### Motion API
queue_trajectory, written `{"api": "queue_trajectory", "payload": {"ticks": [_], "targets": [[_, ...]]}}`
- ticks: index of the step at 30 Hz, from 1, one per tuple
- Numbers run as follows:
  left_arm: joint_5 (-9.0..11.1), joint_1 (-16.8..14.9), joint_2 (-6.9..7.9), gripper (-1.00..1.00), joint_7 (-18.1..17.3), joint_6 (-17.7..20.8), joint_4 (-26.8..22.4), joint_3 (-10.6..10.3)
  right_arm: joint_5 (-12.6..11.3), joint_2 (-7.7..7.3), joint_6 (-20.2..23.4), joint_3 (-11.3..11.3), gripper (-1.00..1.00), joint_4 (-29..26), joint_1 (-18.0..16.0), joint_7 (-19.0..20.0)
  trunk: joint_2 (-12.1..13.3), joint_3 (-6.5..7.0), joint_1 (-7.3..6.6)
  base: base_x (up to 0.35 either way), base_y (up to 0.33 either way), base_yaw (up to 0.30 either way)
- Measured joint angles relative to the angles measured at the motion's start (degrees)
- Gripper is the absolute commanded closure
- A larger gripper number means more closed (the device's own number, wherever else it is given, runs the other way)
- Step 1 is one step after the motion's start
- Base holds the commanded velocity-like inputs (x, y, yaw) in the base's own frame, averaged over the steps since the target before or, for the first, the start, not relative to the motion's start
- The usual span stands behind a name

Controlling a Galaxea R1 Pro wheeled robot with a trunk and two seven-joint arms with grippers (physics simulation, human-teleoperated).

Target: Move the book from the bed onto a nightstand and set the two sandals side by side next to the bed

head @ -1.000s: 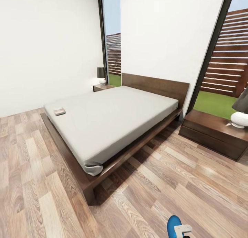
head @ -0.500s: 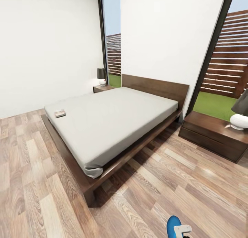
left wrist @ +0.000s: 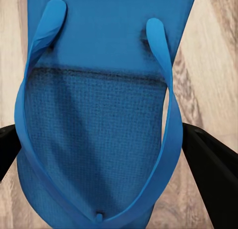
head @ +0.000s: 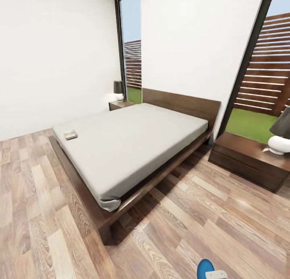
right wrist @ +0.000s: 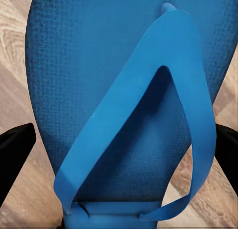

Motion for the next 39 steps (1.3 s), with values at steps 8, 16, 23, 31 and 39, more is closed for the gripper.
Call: {"api": "queue_trajectory", "payload": {"ticks": [8,16,23,31,39], "targets": [[0.0,0.0,-0.35,1.00,0.0,-0.7,-0.1,-0.4,0.1,-0.28,0.0,0.0,1.00,-0.1,0.4,0.0,3.2,1.44,-1.76,0.000,0.000,0.000],[0.2,0.0,-0.42,1.00,-2.6,-3.7,0.0,-0.5,0.1,-0.40,-0.7,-0.2,1.00,-0.1,0.5,0.0,6.4,2.87,-3.51,0.000,0.000,0.000],[0.2,0.0,-0.37,1.00,-4.3,-4.7,0.0,-0.5,0.1,-0.82,-0.9,-0.2,1.00,-0.1,0.5,0.0,9.2,4.13,-5.05,0.000,0.000,0.000],[0.2,0.0,-0.35,1.00,-4.7,-6.0,0.0,-0.6,0.1,-0.94,-0.9,-0.2,1.00,0.0,0.5,0.0,12.4,5.57,-6.81,0.000,0.000,0.000],[0.2,0.0,-1.39,1.00,-5.5,-6.1,0.0,-2.1,0.0,-1.00,-0.9,-0.2,1.00,0.0,0.5,0.0,15.6,7.00,-8.57,0.000,0.000,0.000]]}}
